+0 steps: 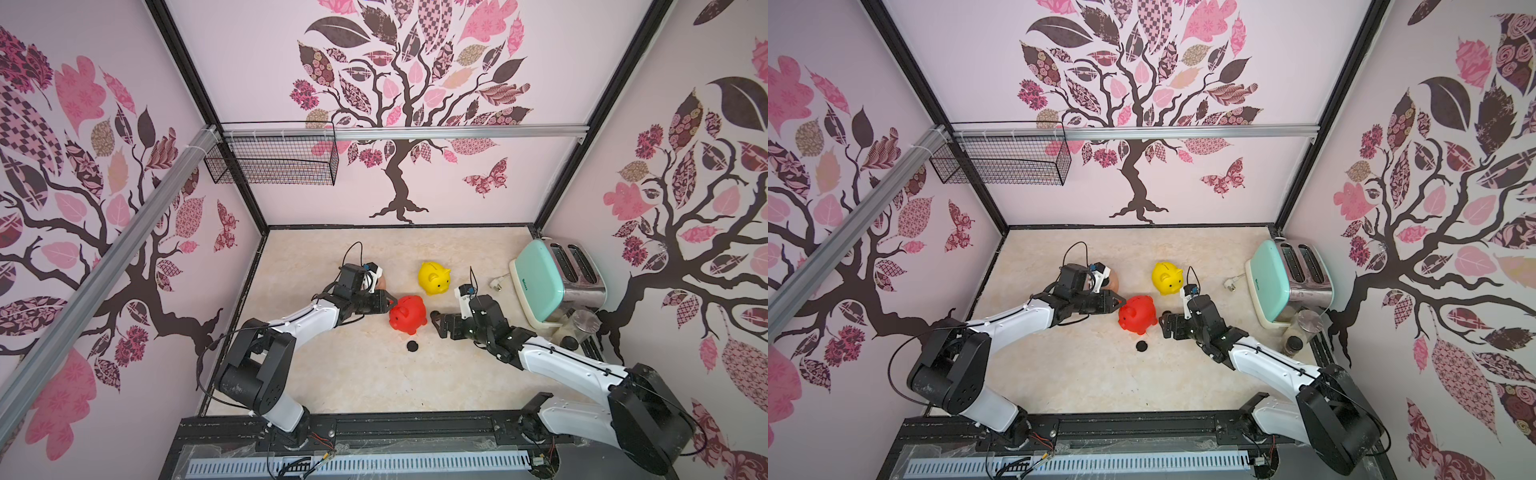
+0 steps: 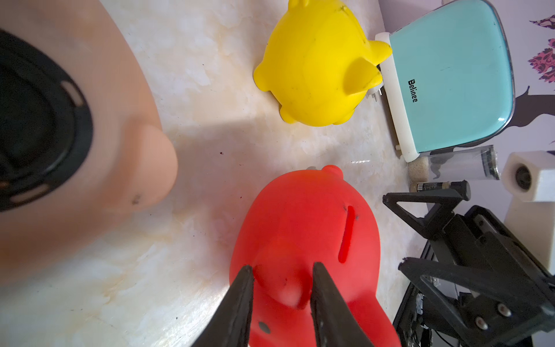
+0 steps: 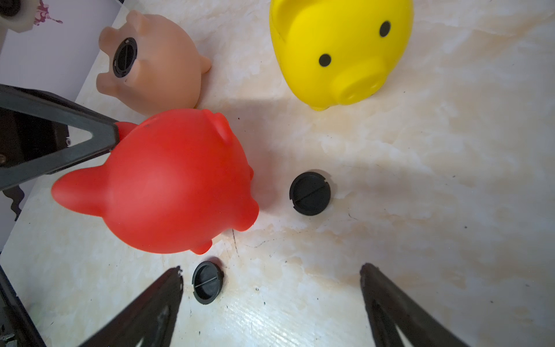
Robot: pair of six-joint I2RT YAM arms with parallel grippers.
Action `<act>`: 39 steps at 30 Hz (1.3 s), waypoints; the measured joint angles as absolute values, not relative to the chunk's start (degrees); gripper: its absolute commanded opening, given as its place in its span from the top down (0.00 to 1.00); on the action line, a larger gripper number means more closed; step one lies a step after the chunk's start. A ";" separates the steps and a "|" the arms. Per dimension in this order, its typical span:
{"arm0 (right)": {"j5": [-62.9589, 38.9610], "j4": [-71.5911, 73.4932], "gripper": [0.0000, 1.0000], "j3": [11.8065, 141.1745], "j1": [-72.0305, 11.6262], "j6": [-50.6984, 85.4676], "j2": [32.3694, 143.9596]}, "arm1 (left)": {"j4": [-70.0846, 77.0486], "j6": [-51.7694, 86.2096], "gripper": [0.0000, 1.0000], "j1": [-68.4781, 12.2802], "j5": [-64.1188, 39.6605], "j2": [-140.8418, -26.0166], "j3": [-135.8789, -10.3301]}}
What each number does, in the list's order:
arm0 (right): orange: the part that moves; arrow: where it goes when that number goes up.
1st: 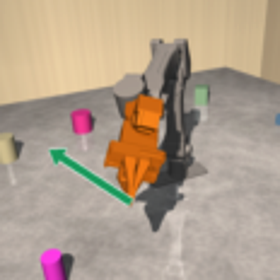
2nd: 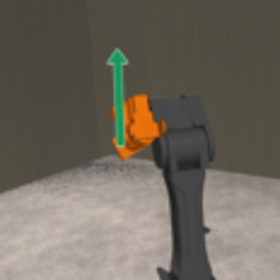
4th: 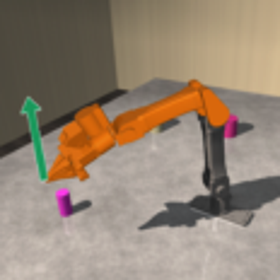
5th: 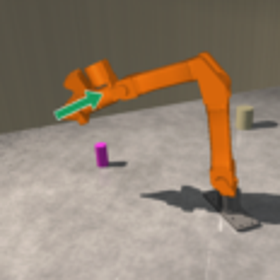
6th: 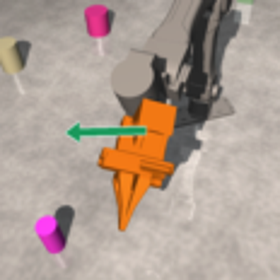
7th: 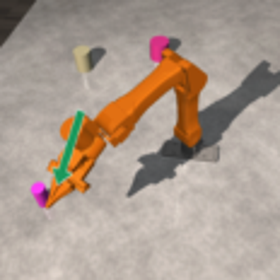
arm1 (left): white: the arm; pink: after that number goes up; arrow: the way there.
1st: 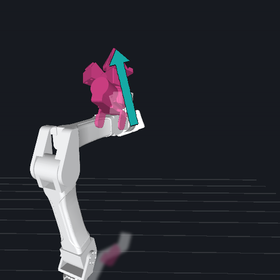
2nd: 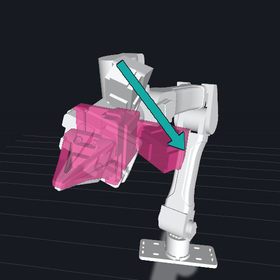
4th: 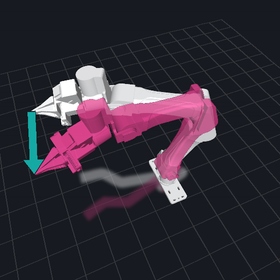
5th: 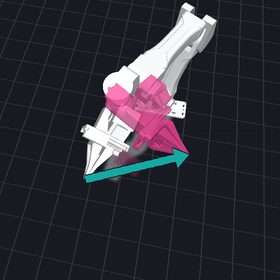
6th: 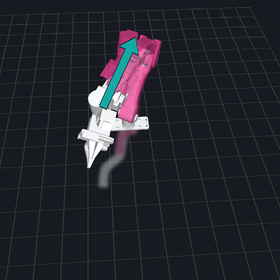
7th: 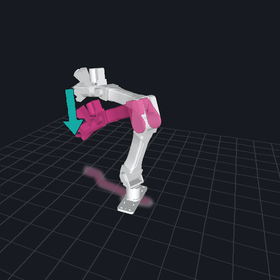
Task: Close piggy banks
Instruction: Turn over the piggy bank at the center of the board.
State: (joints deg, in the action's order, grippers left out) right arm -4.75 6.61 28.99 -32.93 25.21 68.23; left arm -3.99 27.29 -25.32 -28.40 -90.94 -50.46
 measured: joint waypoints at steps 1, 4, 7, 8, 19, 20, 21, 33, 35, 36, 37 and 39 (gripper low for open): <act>-4.75 6.61 0.05 28.99 -32.93 25.21 68.23 | -3.81 27.33 0.65 -25.30 -28.10 -91.05 -50.46; -4.75 6.61 0.05 28.99 -32.93 25.21 68.23 | -4.95 27.35 0.65 -25.26 -26.70 -92.01 -50.33; -4.75 6.59 0.05 28.99 -32.93 25.21 68.23 | -7.88 27.31 0.65 -25.32 -25.76 -93.76 -48.77; -4.75 6.59 0.05 28.99 -32.93 25.21 68.23 | -8.93 27.33 0.65 -25.32 -25.56 -94.11 -48.16; -4.84 6.57 0.05 28.99 -32.93 25.21 68.23 | -11.09 27.29 0.65 -25.34 -25.34 -94.24 -47.18; -4.86 6.57 0.05 28.99 -32.93 25.21 68.23 | -11.05 27.29 0.65 -25.34 -25.34 -94.21 -47.11; -4.91 6.55 0.05 28.99 -32.93 25.21 68.23 | -11.03 27.29 0.65 -25.34 -25.34 -94.15 -47.00; -5.26 6.55 0.05 28.99 -32.93 25.06 68.23 | -10.63 27.99 0.65 -25.39 -24.53 -90.43 -43.18; -5.28 6.52 0.05 28.99 -32.93 25.04 68.23 | -10.24 28.53 0.64 -25.39 -24.27 -89.08 -41.78; -5.34 6.52 0.05 28.99 -32.93 25.04 68.23 | -10.00 28.88 0.64 -25.39 -24.12 -88.16 -40.88; -5.39 6.52 0.05 28.99 -32.93 25.04 68.23 | -9.87 29.21 0.64 -25.39 -23.97 -87.13 -40.01; -5.41 6.52 0.05 28.99 -32.93 25.04 68.23 | -9.41 30.13 0.64 -25.39 -23.49 -84.93 -38.22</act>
State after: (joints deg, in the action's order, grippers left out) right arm -5.41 6.52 28.99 -32.93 25.04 68.23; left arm -9.41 30.13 -25.39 -23.49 -84.93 -38.22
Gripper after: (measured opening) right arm 0.950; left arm 0.360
